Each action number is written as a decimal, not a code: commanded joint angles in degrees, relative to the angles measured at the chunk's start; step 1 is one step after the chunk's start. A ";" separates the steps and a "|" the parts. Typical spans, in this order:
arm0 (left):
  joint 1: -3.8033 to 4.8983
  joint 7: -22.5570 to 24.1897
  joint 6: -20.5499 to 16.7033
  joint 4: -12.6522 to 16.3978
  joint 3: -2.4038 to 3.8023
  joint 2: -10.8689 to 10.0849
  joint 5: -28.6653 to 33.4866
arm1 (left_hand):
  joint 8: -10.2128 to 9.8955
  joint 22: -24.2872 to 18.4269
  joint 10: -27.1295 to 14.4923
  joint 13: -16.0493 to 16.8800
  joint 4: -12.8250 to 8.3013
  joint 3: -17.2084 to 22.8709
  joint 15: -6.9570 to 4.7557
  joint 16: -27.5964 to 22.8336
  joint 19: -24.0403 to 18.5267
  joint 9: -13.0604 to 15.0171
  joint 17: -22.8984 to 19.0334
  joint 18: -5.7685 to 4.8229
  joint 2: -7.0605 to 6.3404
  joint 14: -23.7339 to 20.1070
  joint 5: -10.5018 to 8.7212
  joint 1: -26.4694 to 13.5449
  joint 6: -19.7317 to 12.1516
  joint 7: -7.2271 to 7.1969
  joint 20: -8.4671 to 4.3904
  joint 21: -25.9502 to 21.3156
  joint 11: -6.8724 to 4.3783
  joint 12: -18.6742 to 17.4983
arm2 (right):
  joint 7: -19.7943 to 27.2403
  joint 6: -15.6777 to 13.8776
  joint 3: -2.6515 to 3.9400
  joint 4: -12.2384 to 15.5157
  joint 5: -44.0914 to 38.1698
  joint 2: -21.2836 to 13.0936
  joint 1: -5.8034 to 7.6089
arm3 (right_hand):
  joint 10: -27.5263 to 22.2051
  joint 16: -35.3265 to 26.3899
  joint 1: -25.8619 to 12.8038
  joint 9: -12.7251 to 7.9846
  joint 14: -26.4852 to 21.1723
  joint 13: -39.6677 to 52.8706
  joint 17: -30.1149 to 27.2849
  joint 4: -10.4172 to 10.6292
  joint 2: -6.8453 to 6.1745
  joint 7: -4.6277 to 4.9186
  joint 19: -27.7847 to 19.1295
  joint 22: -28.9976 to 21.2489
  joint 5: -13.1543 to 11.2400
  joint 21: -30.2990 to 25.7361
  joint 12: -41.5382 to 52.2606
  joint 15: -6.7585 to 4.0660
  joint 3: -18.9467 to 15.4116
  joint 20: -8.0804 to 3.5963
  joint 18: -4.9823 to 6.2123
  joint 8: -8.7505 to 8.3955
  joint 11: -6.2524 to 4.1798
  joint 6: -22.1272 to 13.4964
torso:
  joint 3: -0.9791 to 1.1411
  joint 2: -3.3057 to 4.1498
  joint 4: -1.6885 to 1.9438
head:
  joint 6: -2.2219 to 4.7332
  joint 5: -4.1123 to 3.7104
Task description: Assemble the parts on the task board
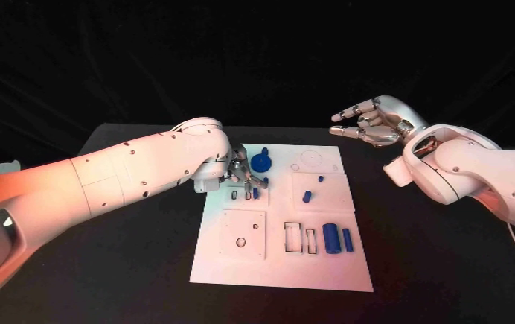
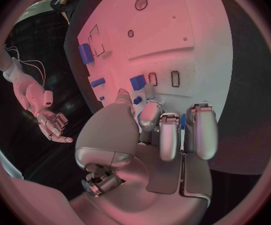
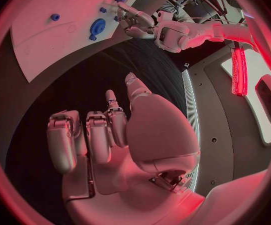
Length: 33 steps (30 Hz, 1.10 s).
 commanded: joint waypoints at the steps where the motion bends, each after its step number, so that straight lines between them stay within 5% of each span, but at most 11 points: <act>1: -0.01 -0.14 1.96 -0.02 -0.01 0.37 -0.30 | 0.38 1.54 0.25 0.18 0.02 0.51 -0.47 0.18 0.50 0.22 15.08 -0.74 0.24 5.95 -0.04 0.89 -0.49 0.15 0.10 0.31 0.05 0.02 | 0.11 0.82 0.00 -0.04 -0.48 0.16 -0.05 | 1.39 -0.31 0.15 0.03 5.76 9.61 14.27 0.03 0.39 0.08 4.69 12.93 0.19 -0.27 -0.18 -0.26 -0.37 -0.09 -0.25 -0.10 -0.26 0.12 | -0.01 0.02 0.09 | -0.07 -0.01; 11: -0.08 -0.21 2.65 -0.36 -0.04 0.89 -0.31 | 0.90 1.77 0.26 0.20 0.13 2.54 -0.50 0.18 0.54 1.31 15.08 -0.77 0.20 5.95 0.11 2.74 -0.97 0.10 0.07 0.40 0.00 0.00 | 0.17 0.94 -0.01 -0.12 -0.43 0.31 -0.09 | 1.39 -0.31 0.15 0.03 5.76 9.61 14.27 0.04 0.40 0.08 4.68 12.92 0.19 -0.27 -0.18 -0.26 -0.38 -0.09 -0.25 -0.10 -0.26 0.12 | -0.03 0.04 0.16 | -0.15 0.02; 23: -0.10 -0.24 2.96 -0.26 -0.05 1.13 -0.31 | 1.23 2.12 0.25 0.20 0.29 8.73 -0.51 0.18 0.58 2.85 15.08 -0.81 -2.14 5.95 0.18 2.33 -1.46 0.07 0.07 0.49 -0.03 -0.11 | 0.25 1.08 -0.01 -0.58 -0.35 0.71 -0.16 | 1.36 -0.35 0.11 0.03 5.75 9.58 14.22 0.08 0.45 0.08 4.63 12.84 0.28 -0.32 -0.23 -0.26 -0.45 -0.09 -0.23 -0.10 -0.26 0.12 | -0.01 0.12 0.30 | -0.23 -0.02; 33: -0.11 -0.19 2.68 -0.33 -0.04 1.33 -0.24 | 0.87 2.30 0.21 0.41 -0.60 15.52 -0.74 0.18 0.55 3.54 15.08 -0.82 -1.19 5.95 0.24 6.73 -2.08 -0.22 -0.11 0.51 -0.28 -0.11 | 0.30 1.26 -0.02 -0.70 -0.30 0.84 -0.21 | 1.36 -0.35 0.11 0.03 5.75 9.58 14.22 0.08 0.45 0.08 4.63 12.84 0.28 -0.32 -0.23 -0.26 -0.45 -0.09 -0.23 -0.10 -0.26 0.12 | -0.10 0.20 0.31 | -0.30 0.01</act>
